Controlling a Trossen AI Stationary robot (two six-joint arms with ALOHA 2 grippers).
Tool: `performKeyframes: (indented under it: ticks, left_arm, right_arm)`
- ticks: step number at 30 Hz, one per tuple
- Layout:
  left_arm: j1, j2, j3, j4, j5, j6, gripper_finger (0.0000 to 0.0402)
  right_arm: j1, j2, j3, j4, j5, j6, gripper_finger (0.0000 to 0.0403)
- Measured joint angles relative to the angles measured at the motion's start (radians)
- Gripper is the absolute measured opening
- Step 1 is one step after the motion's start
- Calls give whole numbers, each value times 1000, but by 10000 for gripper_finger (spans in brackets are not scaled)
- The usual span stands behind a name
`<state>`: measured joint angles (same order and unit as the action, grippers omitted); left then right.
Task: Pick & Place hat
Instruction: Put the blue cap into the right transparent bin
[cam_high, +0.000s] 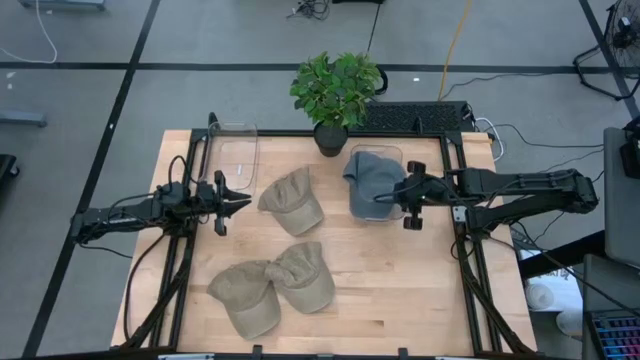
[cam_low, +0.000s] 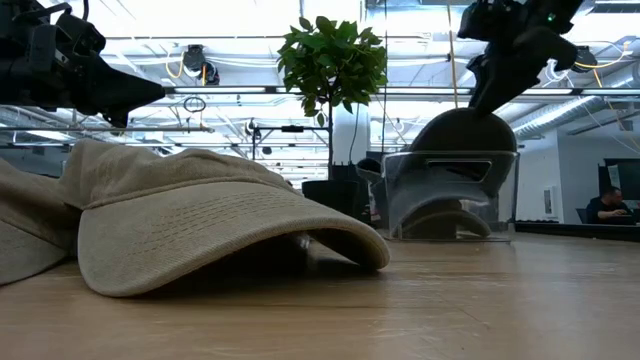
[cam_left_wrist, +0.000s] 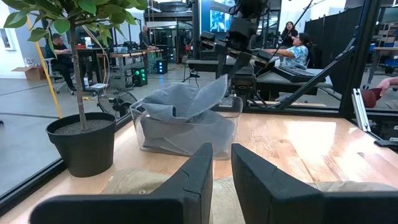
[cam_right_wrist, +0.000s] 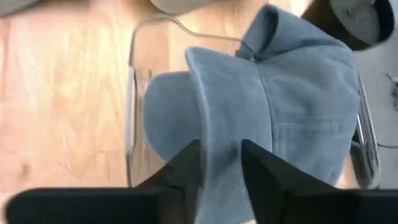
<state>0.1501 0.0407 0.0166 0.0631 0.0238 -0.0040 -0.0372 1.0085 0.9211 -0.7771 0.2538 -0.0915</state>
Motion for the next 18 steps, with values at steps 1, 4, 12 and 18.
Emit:
performKeyframes:
  ticks: [1, 4, 12, 18]
  left_arm:
    - [0, 0, 0, 0, 0, 0, 67]
    - [0, 0, 0, 0, 0, 0, 67]
    - [0, 0, 0, 0, 0, 0, 67]
    - [0, 0, 0, 0, 0, 0, 67]
  right_arm:
    - [0, 0, 0, 9, -8, -1, 118]
    - [0, 0, 0, 33, -31, -1, 169]
    - [0, 0, 0, 123, -49, -45, 287]
    - [-1, 0, 0, 88, 113, 22, 290]
